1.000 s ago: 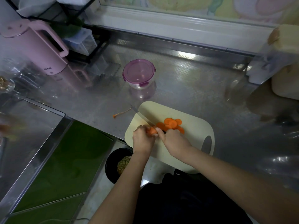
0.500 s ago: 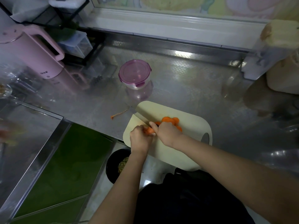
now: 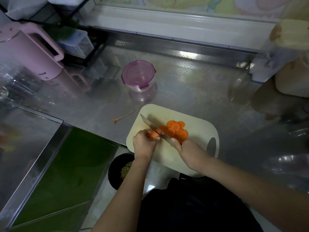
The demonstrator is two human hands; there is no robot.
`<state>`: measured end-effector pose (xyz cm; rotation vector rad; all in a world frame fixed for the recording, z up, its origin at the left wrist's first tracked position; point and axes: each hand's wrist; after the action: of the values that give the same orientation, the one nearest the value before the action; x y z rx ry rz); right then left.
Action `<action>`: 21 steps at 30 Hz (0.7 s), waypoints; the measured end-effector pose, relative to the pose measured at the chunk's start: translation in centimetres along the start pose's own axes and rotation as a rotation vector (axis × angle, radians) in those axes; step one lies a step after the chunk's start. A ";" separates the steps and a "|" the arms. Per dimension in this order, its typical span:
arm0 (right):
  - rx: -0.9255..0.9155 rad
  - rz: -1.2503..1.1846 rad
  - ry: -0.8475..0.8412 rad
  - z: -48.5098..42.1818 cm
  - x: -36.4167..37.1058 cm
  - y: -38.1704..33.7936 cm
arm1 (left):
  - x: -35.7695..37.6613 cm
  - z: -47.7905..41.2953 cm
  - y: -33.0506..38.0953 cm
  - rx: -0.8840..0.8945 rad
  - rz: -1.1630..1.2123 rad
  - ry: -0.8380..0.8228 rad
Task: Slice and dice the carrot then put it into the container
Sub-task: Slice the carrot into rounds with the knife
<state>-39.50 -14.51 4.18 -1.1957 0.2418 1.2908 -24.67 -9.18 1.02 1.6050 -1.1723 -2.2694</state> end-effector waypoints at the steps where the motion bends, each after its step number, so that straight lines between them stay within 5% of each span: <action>1: -0.002 -0.001 0.017 -0.2 0.3 -0.1 | 0.0 0.0 0.0 -0.005 0.025 0.009; 11: -0.013 -0.193 0.023 -1.7 0.8 -1.0 | 0.1 0.1 -0.1 0.040 -0.015 0.040; 21: -0.055 -0.058 0.086 -4.5 2.9 -2.9 | 0.1 0.4 -0.2 0.104 -0.019 0.053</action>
<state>-34.09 -15.78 1.74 -1.2974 0.2336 1.2034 -25.01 -8.88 0.85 1.7088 -1.2868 -2.1966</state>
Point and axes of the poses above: each hand's wrist, its own z-axis away from the middle knuckle, its own x-axis out of the palm, y = z × x, and after that the axes turned 13 degrees about y, right-handed
